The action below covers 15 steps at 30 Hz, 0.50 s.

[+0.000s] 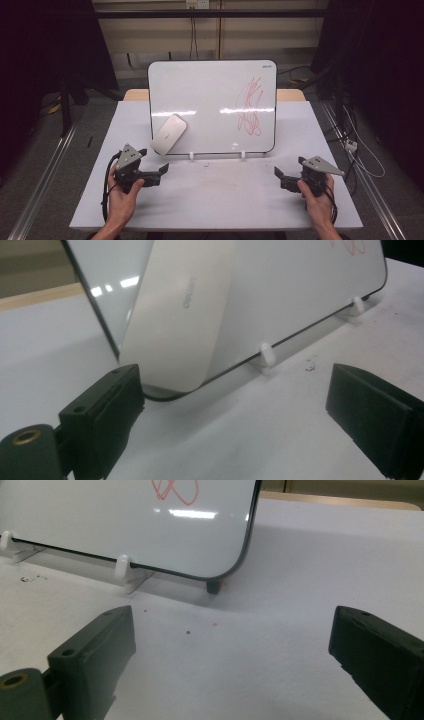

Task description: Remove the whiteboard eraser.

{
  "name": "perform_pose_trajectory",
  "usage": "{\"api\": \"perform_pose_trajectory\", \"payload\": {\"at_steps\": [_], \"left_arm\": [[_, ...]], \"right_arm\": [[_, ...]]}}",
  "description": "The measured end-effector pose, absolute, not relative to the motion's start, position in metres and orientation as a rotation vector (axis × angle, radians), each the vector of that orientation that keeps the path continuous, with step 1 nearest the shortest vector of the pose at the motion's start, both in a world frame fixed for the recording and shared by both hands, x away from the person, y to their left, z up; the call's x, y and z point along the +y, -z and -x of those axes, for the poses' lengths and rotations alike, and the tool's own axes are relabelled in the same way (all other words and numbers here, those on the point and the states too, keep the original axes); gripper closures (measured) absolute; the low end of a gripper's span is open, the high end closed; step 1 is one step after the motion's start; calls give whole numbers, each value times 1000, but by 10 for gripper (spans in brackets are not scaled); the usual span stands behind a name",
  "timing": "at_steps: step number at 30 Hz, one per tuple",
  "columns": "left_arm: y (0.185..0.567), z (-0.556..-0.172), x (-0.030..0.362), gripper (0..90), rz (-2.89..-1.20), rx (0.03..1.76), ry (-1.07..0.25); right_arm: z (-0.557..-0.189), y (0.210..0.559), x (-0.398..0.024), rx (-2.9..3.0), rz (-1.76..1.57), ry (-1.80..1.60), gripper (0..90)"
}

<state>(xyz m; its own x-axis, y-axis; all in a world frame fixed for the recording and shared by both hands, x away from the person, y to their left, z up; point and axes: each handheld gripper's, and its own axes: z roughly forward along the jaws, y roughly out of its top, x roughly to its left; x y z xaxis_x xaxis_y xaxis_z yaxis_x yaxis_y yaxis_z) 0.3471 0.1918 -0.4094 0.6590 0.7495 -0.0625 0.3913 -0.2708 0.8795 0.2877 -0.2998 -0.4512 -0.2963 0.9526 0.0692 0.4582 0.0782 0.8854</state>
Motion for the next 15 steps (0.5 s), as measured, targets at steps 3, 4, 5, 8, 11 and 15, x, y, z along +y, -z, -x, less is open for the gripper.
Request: {"api": "perform_pose_trajectory", "payload": {"at_steps": [3,4,5,8,11,15], "left_arm": [[407,-355,188,81,-1913,907,-449],[406,-357,186,89,-1924,911,-444],[405,-359,185,96,-1924,916,-445],[401,-360,179,100,-1985,908,-518],[397,-363,177,83,-2010,905,-531],[390,-368,172,85,-2027,865,-592]], "right_arm": [[-287,451,-300,1820,-1379,-1165,54],[-287,451,-299,1820,-1376,-1171,54],[-287,451,-299,1822,-1376,-1171,54],[-288,452,-299,1829,-1382,-1173,54],[-289,452,-298,1843,-1376,-1172,59],[-290,452,-296,1851,-1371,-1177,59]]}}
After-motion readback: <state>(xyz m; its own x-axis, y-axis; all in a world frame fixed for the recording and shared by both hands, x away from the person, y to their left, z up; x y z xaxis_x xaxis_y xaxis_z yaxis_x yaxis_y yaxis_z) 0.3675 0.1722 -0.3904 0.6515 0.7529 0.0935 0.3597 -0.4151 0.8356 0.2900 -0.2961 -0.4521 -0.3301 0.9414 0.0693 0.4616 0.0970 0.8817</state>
